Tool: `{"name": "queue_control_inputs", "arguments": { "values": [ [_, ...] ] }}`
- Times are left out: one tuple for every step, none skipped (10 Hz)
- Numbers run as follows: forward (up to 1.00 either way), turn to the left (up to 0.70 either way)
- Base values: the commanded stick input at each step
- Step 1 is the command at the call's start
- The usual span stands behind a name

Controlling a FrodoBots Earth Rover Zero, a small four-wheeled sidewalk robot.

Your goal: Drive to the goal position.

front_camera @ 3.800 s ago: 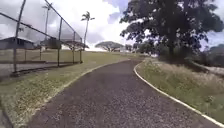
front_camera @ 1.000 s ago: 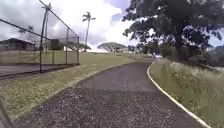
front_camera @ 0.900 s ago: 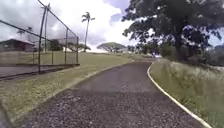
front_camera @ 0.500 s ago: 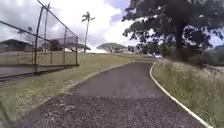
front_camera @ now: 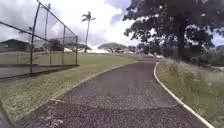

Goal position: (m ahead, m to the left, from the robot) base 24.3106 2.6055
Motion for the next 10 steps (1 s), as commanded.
{"name": "queue_control_inputs", "arguments": {
  "values": [
    [0.7, -0.35],
    [0.7, -0.35],
    [0.7, -0.31],
    [0.7, -0.04],
    [0.7, 0.0],
    [0.7, 0.0],
    [0.7, 0.0],
    [0.7, 0.0],
    [0.7, 0.0],
    [0.7, 0.0]
  ]
}}
